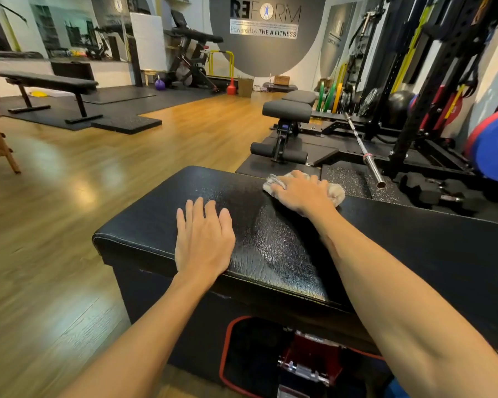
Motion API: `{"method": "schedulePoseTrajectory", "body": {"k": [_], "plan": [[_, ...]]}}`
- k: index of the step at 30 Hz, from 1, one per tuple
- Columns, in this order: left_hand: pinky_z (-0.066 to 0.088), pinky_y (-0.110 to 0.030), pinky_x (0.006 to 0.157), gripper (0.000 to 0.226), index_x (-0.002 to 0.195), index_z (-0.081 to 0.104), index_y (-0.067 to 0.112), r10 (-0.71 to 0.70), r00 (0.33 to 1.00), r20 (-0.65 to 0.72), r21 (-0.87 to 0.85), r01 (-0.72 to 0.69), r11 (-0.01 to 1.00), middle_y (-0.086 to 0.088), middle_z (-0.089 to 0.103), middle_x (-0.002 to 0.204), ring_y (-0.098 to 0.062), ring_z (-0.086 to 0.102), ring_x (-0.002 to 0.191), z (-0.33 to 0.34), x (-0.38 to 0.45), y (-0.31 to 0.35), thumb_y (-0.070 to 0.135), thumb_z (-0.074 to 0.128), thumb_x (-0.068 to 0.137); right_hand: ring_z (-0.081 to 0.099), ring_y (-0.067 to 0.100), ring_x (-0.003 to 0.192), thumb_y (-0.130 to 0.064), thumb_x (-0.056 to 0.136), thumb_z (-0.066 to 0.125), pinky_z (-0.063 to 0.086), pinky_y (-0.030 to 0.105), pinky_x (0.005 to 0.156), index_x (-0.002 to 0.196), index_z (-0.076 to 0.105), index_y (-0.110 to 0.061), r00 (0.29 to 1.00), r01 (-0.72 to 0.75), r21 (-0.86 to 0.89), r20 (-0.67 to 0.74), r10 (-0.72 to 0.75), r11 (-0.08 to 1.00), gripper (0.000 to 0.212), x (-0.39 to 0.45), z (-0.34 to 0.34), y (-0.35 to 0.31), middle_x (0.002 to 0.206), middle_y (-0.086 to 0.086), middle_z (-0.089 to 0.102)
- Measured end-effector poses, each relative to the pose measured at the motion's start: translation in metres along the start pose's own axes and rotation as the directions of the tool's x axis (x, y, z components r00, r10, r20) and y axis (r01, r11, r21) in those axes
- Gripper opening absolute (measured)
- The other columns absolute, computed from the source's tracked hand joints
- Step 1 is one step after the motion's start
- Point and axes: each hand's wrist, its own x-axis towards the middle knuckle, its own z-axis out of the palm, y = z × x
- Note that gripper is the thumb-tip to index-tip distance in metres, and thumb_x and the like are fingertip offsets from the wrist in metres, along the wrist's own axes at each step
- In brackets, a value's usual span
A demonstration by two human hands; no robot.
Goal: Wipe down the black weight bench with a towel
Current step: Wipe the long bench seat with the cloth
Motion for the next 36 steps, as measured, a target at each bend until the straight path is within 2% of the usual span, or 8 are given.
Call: {"method": "schedulePoseTrajectory", "body": {"k": [8, 12, 14, 16, 19, 23, 27, 36], "plan": [[0.007, -0.041, 0.122, 0.054, 0.144, 0.037, 0.003, -0.014, 0.997, -0.073, -0.123, 0.005, 0.992, -0.013, 0.034, 0.153, -0.025, 0.021, 0.146, -0.004, -0.003, 0.001, 0.033, 0.020, 0.102, 0.035, 0.041, 0.133, -0.062, 0.098, 0.027, 0.024, 0.053, 0.105, 0.142, 0.044, -0.043, 0.976, 0.216, 0.026, 0.020, -0.217, 0.976, 0.052, -0.062, -0.001, -0.048, 0.155, -0.002, 0.031], [0.004, -0.037, 0.122, 0.061, 0.139, 0.039, 0.003, 0.002, 0.990, -0.143, -0.196, -0.030, 0.980, -0.013, 0.029, 0.154, -0.021, 0.016, 0.147, -0.008, -0.010, 0.001, 0.035, 0.008, 0.096, 0.035, 0.038, 0.133, -0.062, 0.099, 0.029, 0.026, 0.053, 0.106, 0.140, 0.046, -0.043, 0.951, 0.309, 0.020, -0.008, -0.309, 0.951, 0.049, -0.128, -0.008, -0.063, 0.157, -0.003, 0.030], [0.001, -0.035, 0.122, 0.061, 0.137, 0.041, 0.004, -0.007, 0.994, -0.112, -0.226, -0.018, 0.974, -0.011, 0.029, 0.155, -0.018, 0.016, 0.147, -0.012, -0.011, 0.000, 0.035, 0.007, 0.097, 0.034, 0.036, 0.133, -0.062, 0.098, 0.028, 0.027, 0.051, 0.104, 0.139, 0.047, -0.042, 0.937, 0.348, 0.002, -0.040, -0.347, 0.938, 0.049, -0.164, -0.007, -0.063, 0.156, -0.004, 0.030], [-0.003, -0.030, 0.120, 0.052, 0.146, 0.031, 0.003, -0.050, 0.997, -0.059, -0.320, 0.028, 0.947, -0.010, 0.027, 0.156, -0.015, 0.015, 0.147, -0.020, -0.009, -0.001, 0.029, 0.019, 0.103, 0.034, 0.034, 0.132, -0.065, 0.095, 0.018, 0.026, 0.049, 0.102, 0.138, 0.045, -0.040, 0.932, 0.357, -0.026, -0.059, -0.358, 0.934, 0.057, -0.191, -0.005, -0.059, 0.155, -0.005, 0.029], [-0.001, -0.039, 0.122, 0.059, 0.144, 0.033, -0.002, -0.081, 0.997, -0.013, -0.206, 0.077, 0.976, -0.016, 0.025, 0.156, -0.023, 0.012, 0.147, -0.024, 0.002, -0.022, 0.034, 0.013, 0.101, 0.031, 0.034, 0.134, -0.068, 0.088, 0.005, 0.024, 0.048, 0.102, 0.141, 0.041, -0.042, 0.938, 0.342, -0.047, -0.050, -0.344, 0.939, 0.069, -0.200, -0.006, -0.056, 0.158, -0.005, 0.025], [0.006, -0.045, 0.121, 0.061, 0.146, 0.028, -0.005, -0.265, 0.964, -0.009, -0.029, 0.265, 0.964, -0.022, 0.023, 0.156, -0.030, 0.015, 0.146, -0.035, 0.028, -0.068, 0.035, 0.015, 0.102, 0.032, 0.035, 0.135, -0.064, 0.099, 0.019, 0.028, 0.051, 0.103, 0.145, 0.035, -0.044, 0.954, 0.295, -0.060, -0.028, -0.298, 0.953, 0.053, -0.181, -0.005, -0.056, 0.160, -0.006, 0.021], [-0.002, -0.043, 0.121, 0.060, 0.149, 0.024, 0.000, -0.318, 0.948, -0.027, 0.051, 0.319, 0.946, -0.018, 0.018, 0.159, -0.029, 0.008, 0.149, -0.033, 0.039, -0.089, 0.036, 0.017, 0.102, 0.041, 0.038, 0.127, -0.064, 0.098, 0.023, 0.031, 0.053, 0.100, 0.143, 0.037, -0.048, 0.985, 0.171, -0.023, -0.021, -0.171, 0.985, 0.051, -0.125, -0.002, -0.048, 0.153, -0.005, 0.032], [0.020, -0.046, 0.113, 0.055, 0.130, 0.053, 0.011, -0.262, 0.958, -0.114, 0.020, 0.266, 0.964, -0.005, 0.055, 0.136, -0.024, 0.045, 0.127, -0.020, 0.044, -0.098, 0.038, 0.017, 0.098, 0.039, 0.042, 0.129, -0.067, 0.092, 0.022, 0.028, 0.056, 0.102, 0.140, 0.046, -0.030, 0.999, -0.039, 0.014, -0.016, 0.039, 0.999, 0.065, 0.002, 0.009, -0.041, 0.148, 0.002, 0.040]]}}
